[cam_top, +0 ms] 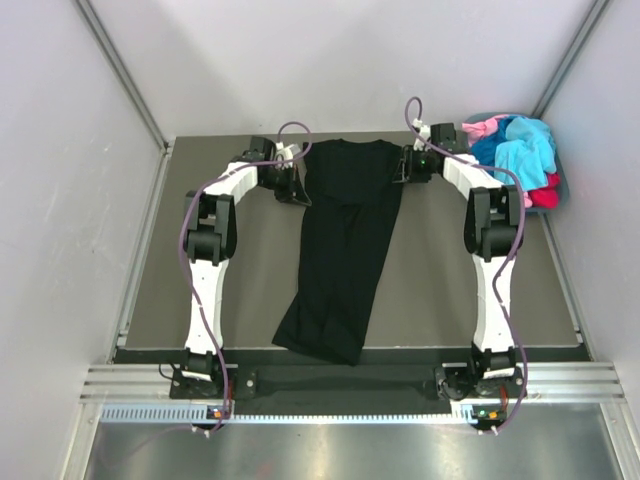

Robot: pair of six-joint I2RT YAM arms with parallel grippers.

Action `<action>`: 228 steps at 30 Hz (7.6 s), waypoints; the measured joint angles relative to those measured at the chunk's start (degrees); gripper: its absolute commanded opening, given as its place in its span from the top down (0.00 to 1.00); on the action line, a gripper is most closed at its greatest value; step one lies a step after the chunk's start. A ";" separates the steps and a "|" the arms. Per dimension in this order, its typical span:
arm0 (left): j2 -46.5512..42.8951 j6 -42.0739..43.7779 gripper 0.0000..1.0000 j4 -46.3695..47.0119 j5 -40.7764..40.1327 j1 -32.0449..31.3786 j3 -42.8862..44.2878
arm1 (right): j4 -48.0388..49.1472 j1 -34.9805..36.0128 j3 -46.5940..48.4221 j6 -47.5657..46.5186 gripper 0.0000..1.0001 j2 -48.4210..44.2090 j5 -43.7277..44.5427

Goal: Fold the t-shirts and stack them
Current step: Fold the tshirt

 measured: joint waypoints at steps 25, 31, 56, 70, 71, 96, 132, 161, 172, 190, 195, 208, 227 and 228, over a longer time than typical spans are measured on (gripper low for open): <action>-8.46 2.97 1.00 0.44 -7.85 0.50 -6.56 | -1.53 3.21 24.28 2.56 0.91 15.72 -1.09; -8.28 4.33 1.00 -2.08 -10.34 0.87 -2.54 | 0.20 3.45 25.73 2.51 0.94 15.96 0.31; -22.38 12.13 0.31 -3.67 -25.00 0.50 -16.76 | 10.43 -0.94 -23.12 -9.35 0.51 -22.01 7.78; -45.38 14.95 0.02 -6.60 -23.63 0.37 -39.47 | 0.17 14.12 -50.64 -28.72 0.52 -55.25 4.55; -47.65 14.71 0.02 -6.01 -23.82 0.37 -42.34 | -1.27 16.37 -51.30 -30.34 0.52 -55.98 4.31; -77.94 19.06 0.15 -2.69 -31.28 11.82 -62.07 | -14.86 45.20 -43.98 -49.22 0.49 -39.01 2.38; -78.38 19.06 0.15 -2.47 -30.51 14.03 -62.53 | -12.59 50.49 -43.56 -51.25 1.00 -42.75 19.12; -41.70 25.94 0.35 -9.31 -21.00 -19.21 -29.14 | -21.03 25.51 -69.94 -51.45 1.00 -87.86 9.88; -21.18 26.53 0.14 -14.16 -20.31 -30.34 -18.86 | -17.94 22.10 -73.37 -49.18 1.00 -88.00 9.77; -14.38 26.32 0.41 -17.20 -20.33 -33.38 -13.31 | -15.28 20.46 -75.63 -46.73 1.00 -88.13 11.76; -16.28 26.71 0.45 -17.05 -20.17 -33.38 -16.87 | -14.71 19.67 -75.63 -46.31 1.00 -87.82 12.33; -24.13 26.62 0.43 -17.97 -17.38 -33.38 -22.88 | -14.08 18.01 -75.63 -45.97 1.00 -87.73 12.46; -24.17 25.31 0.31 -17.57 -15.72 -36.41 -18.16 | -14.95 13.18 -75.63 -46.38 1.00 -79.17 11.13; -22.34 25.16 0.31 -17.75 -15.63 -36.37 -16.81 | -14.95 12.37 -75.63 -46.38 1.00 -79.52 10.93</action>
